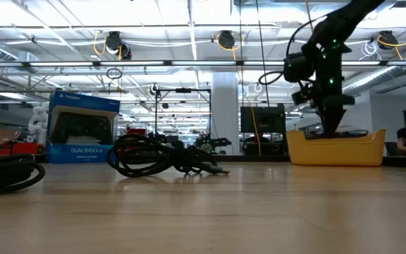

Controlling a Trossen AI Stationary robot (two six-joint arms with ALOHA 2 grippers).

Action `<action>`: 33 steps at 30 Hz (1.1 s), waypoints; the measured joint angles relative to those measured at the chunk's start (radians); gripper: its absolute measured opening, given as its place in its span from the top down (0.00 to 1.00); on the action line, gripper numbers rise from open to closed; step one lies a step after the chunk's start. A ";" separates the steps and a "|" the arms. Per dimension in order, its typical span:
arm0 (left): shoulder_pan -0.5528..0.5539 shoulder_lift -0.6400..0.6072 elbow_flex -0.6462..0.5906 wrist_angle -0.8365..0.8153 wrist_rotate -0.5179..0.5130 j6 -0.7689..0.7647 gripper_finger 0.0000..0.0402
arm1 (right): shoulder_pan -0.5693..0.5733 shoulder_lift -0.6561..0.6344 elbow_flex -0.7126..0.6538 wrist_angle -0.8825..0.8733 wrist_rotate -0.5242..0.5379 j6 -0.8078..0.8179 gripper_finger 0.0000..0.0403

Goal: Pick and place USB-C Cables
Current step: Put the purple charger cable into the yellow bin

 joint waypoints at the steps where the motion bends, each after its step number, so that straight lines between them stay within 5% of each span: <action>1: 0.000 0.000 0.000 0.005 0.000 0.000 0.98 | -0.003 0.000 -0.019 0.030 0.000 0.000 0.96; 12: 0.000 0.000 0.000 0.038 0.000 0.000 0.98 | -0.014 0.000 -0.172 0.262 0.002 -0.034 0.95; 33: 0.000 0.000 0.000 0.039 0.000 0.007 0.98 | -0.013 0.000 -0.183 0.289 -0.001 -0.019 0.93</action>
